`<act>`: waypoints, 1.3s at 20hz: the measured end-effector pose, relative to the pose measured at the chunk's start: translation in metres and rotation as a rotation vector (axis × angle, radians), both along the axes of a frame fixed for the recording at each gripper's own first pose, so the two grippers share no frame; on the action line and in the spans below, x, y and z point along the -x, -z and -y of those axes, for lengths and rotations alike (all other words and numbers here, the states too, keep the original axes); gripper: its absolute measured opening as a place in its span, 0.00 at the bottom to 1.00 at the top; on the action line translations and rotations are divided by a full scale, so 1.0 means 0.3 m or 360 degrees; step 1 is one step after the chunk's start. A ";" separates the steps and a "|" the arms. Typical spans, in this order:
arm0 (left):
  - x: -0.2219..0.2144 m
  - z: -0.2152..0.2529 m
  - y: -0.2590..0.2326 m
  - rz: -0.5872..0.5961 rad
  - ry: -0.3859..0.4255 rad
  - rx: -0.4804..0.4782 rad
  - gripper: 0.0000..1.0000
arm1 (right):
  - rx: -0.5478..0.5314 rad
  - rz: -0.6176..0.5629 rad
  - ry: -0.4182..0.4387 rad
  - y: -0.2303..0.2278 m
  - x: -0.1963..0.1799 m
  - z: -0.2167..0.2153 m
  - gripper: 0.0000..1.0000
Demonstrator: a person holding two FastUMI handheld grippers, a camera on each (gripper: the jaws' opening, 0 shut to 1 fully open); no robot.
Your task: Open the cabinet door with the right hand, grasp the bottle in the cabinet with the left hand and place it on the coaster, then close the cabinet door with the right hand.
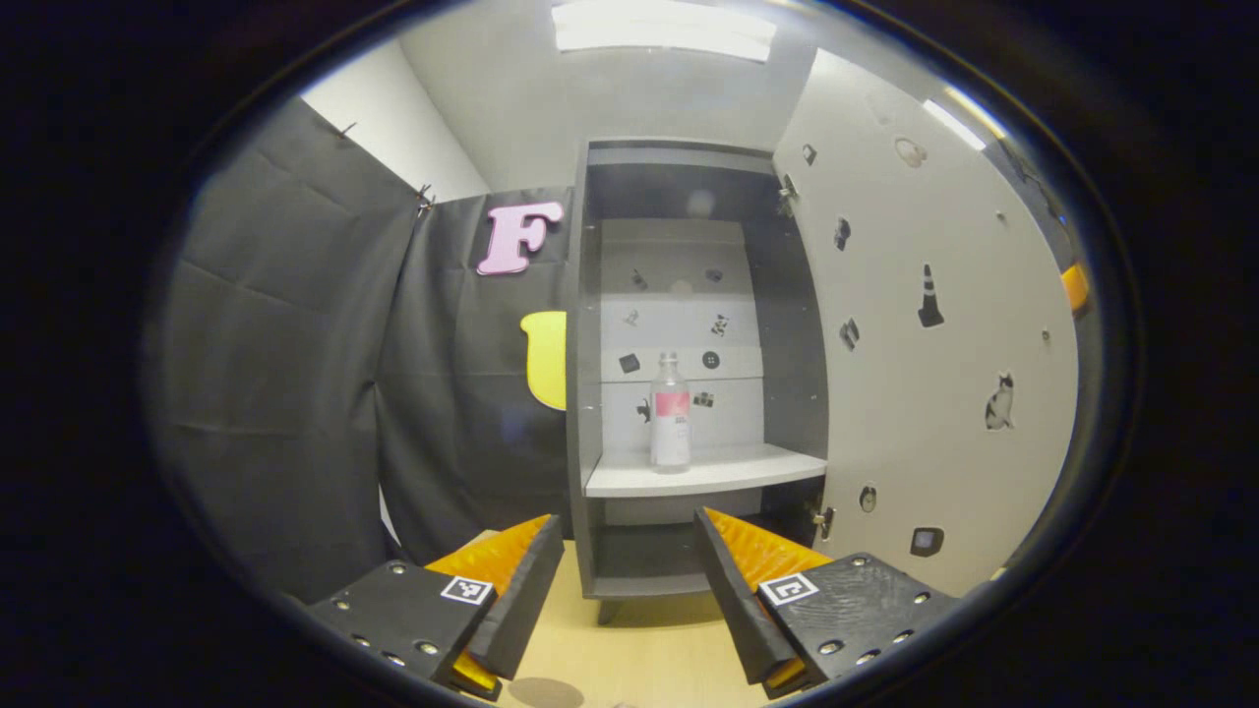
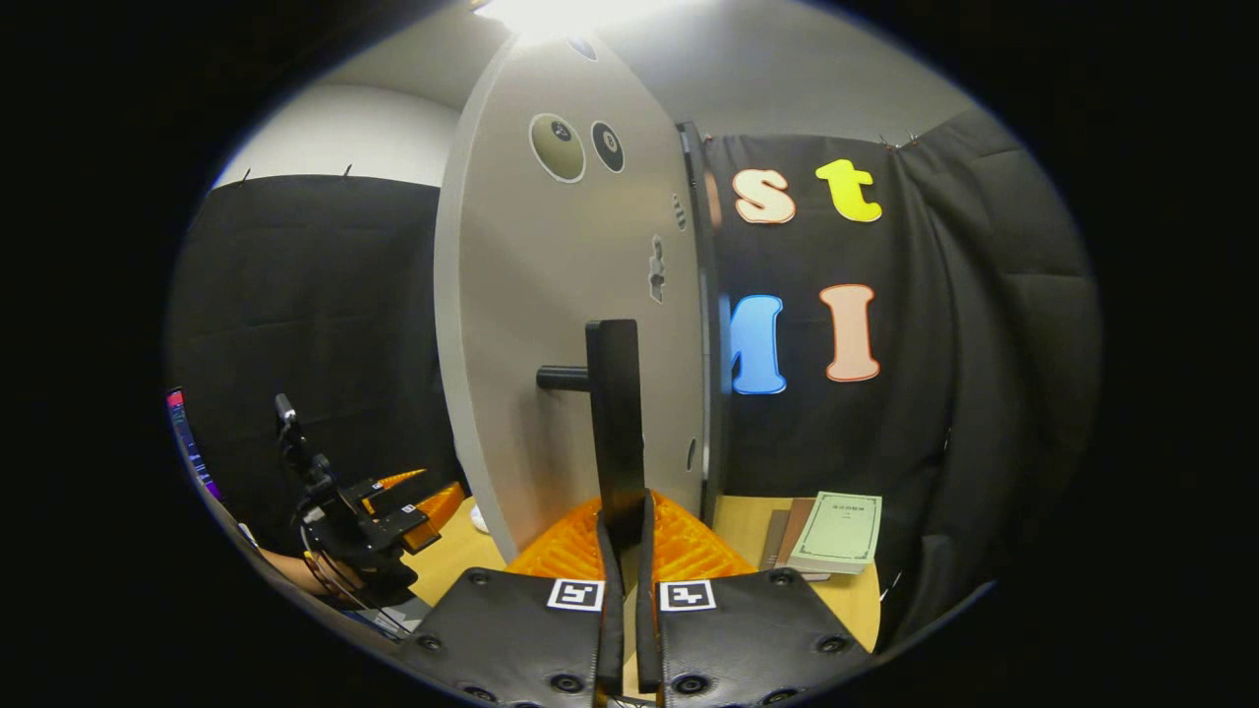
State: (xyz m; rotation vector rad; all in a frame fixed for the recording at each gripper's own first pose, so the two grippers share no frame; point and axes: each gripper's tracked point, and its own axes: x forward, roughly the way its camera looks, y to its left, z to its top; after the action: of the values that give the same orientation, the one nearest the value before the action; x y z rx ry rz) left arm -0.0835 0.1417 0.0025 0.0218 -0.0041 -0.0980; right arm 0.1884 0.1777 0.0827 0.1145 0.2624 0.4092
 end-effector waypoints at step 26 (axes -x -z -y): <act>-0.152 0.121 -0.118 0.0112 0.0130 -0.0016 0.83 | -0.0010 0.0039 0.0581 0.132 0.052 0.512 0.98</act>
State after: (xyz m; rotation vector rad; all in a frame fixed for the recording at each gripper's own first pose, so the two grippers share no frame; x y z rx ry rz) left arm -0.0380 0.1055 0.0377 0.0352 -0.0751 -0.1786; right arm 0.1728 0.0242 0.0430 0.1600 0.2108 0.0486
